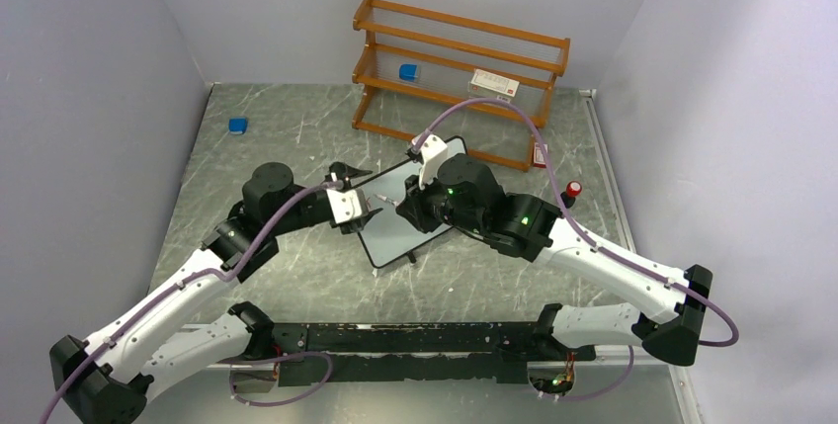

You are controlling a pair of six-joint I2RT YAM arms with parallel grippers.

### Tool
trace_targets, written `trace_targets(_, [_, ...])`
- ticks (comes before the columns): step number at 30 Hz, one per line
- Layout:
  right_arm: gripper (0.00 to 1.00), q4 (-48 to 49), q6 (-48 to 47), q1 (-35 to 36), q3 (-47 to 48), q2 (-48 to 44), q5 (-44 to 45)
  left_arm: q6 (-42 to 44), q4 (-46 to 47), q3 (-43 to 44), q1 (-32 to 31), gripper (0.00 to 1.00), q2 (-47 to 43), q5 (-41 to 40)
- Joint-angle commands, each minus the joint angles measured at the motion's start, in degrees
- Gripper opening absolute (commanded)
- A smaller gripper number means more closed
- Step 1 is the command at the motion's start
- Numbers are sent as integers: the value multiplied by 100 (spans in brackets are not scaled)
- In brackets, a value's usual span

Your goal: Write a sentence on the whiteboard

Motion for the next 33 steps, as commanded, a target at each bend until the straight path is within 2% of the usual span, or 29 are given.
trace_targets(1, [0,136,5,-42,109,-94,-326,827,260,-83,-223,71,42,17])
trace_targets(7, [0,178,90,-43,128,-91,-459,1076,160,-5,-527,57,340,78])
trace_targets(12, [0,193,140,-64,134,-83,-553,1187,206,-34,-681,31,454,7])
trace_targets(18, [0,234,297,-114,131,-80,-611,1264,213,-77,-722,6,450,-43])
trace_targets(21, [0,183,490,-147,191,-17,-540,1291,173,-79,-756,5,403,-131])
trace_targets(23, [11,108,647,-147,258,45,-446,1337,150,-79,-782,5,381,-210])
trace_targets(26, [23,-5,769,-171,381,143,-446,1376,44,-28,-813,5,388,-286])
trace_targets(30, [31,-46,899,-180,460,220,-428,1445,-79,25,-873,5,410,-372])
trace_targets(33, [33,-80,940,-188,518,274,-449,1471,-162,64,-916,5,424,-466])
